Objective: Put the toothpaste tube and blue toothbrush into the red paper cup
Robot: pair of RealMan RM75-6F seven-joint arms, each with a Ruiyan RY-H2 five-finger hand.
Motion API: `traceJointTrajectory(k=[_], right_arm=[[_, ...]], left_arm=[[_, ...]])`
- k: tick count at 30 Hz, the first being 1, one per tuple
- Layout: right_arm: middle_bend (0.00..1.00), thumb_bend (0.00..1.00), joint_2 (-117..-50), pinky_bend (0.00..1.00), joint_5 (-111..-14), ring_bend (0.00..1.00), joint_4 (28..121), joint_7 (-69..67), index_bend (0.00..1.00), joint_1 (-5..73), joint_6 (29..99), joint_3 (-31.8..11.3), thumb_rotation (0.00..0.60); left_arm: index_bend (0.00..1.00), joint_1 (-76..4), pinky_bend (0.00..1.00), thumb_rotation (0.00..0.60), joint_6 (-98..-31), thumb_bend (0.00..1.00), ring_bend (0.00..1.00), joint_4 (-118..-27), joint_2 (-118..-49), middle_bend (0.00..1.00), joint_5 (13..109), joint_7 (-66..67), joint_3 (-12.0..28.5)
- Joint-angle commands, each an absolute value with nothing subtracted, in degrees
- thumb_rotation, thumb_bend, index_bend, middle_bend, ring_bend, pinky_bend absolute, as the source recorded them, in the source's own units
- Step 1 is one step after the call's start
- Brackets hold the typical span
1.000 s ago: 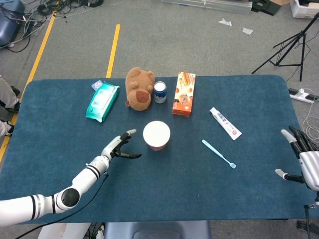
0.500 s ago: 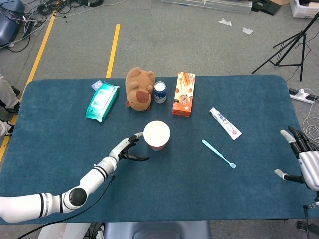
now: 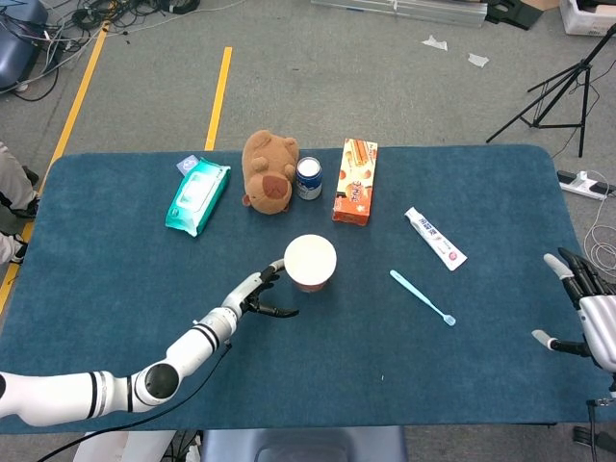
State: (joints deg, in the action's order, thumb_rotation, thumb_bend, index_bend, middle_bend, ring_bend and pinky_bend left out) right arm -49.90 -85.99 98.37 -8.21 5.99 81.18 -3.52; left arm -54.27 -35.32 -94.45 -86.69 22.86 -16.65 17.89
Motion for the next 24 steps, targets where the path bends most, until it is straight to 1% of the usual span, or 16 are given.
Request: traceJointTrajectory(k=[1, 24], right_arm=[[0.0, 0.0, -49.92, 0.25, -85.98, 0.0, 98.32, -8.26, 0.0, 5.98, 81.14, -3.49, 0.6], [0.0, 0.0, -50.65, 0.25, -85.9, 0.0, 97.1, -9.22, 0.0, 5.64, 81.12, -3.14, 0.6]], left_arm=[[0.0, -54.53, 0.0, 0.6, -35.12, 0.0, 0.01, -94.28, -87.07, 0.02, 22.71, -16.54, 17.83], [0.0, -58.22, 0.0, 0.6, -35.05, 0.0, 0.01, -93.51, -91.85, 0.02, 21.42, -14.85, 18.1]])
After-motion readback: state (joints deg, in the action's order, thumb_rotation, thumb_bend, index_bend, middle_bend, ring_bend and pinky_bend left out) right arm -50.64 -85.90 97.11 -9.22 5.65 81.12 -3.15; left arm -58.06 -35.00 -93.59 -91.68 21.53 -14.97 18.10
